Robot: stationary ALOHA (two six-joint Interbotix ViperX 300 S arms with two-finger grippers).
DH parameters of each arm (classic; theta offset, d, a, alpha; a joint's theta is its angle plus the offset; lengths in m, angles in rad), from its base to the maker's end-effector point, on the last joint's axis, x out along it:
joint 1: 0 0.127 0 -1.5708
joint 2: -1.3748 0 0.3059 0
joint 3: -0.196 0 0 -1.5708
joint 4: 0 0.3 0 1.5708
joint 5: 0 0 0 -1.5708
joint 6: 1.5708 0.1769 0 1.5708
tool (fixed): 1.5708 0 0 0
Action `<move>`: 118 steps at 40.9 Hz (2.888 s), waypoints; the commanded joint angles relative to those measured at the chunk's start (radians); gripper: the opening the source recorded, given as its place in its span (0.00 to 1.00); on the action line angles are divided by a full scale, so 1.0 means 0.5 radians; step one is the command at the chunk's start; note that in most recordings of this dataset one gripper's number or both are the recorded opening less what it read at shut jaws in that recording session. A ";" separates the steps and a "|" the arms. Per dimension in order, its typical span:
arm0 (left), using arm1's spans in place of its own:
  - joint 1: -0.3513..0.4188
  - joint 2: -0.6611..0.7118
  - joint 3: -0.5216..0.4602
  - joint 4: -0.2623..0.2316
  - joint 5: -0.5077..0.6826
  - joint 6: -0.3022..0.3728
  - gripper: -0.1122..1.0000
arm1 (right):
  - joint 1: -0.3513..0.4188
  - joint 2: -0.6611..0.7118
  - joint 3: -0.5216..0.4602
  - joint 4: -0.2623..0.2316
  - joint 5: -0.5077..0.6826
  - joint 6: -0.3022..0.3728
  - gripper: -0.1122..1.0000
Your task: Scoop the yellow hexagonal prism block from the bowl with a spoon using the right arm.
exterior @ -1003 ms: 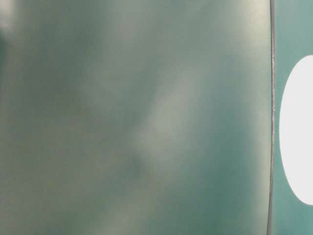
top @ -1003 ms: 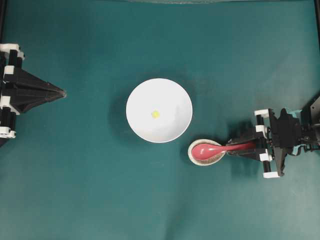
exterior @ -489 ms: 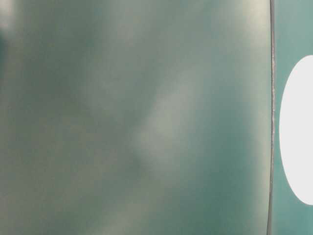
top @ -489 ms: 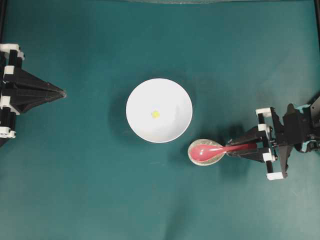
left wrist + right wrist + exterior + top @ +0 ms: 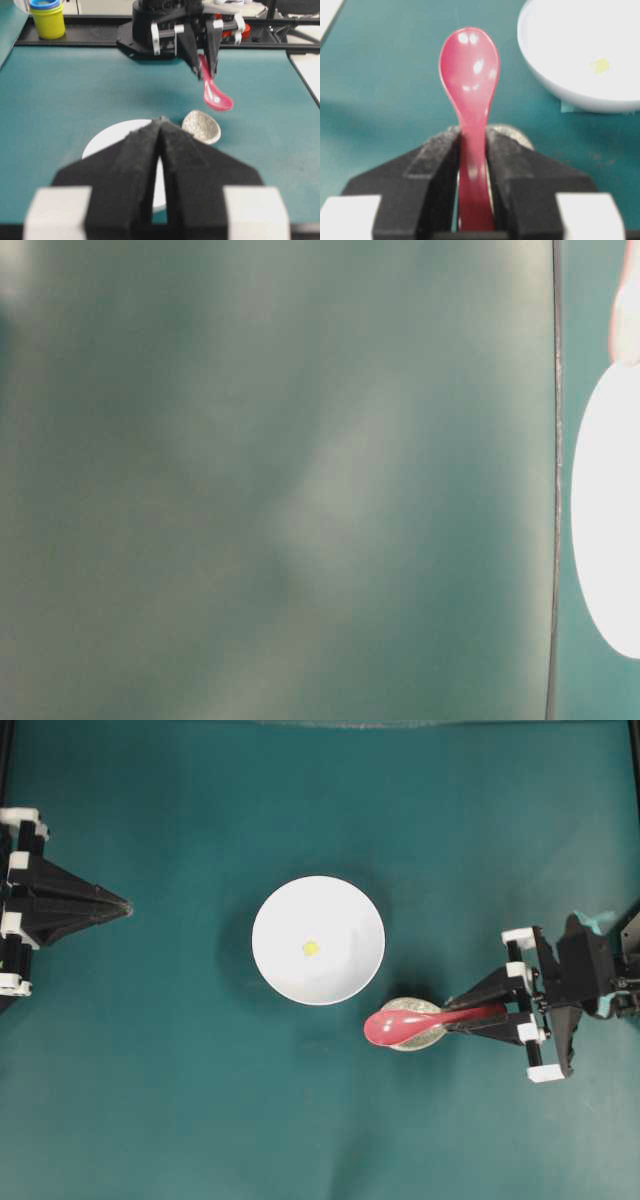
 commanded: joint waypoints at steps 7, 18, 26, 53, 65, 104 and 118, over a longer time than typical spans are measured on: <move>0.003 -0.003 -0.040 0.006 0.098 -0.006 0.09 | -0.264 -0.221 -0.291 0.000 0.650 -0.040 0.31; 0.003 -0.028 -0.046 0.006 0.104 -0.006 0.09 | -0.568 -0.230 -0.650 0.000 1.390 -0.031 0.31; 0.003 -0.018 -0.046 0.006 0.141 -0.012 0.09 | -0.693 -0.169 -0.917 0.000 1.835 -0.021 0.31; 0.003 -0.028 -0.046 0.006 0.160 -0.052 0.09 | -0.844 0.371 -1.614 -0.276 2.865 0.393 0.31; 0.003 -0.028 -0.046 0.006 0.156 -0.052 0.09 | -0.844 0.469 -1.752 -0.430 3.077 0.558 0.31; 0.003 -0.031 -0.046 0.006 0.160 -0.049 0.09 | -0.724 0.451 -1.835 -0.426 3.028 0.552 0.31; 0.003 -0.028 -0.046 0.006 0.160 -0.049 0.09 | -0.552 0.264 -1.733 -0.426 3.031 0.607 0.31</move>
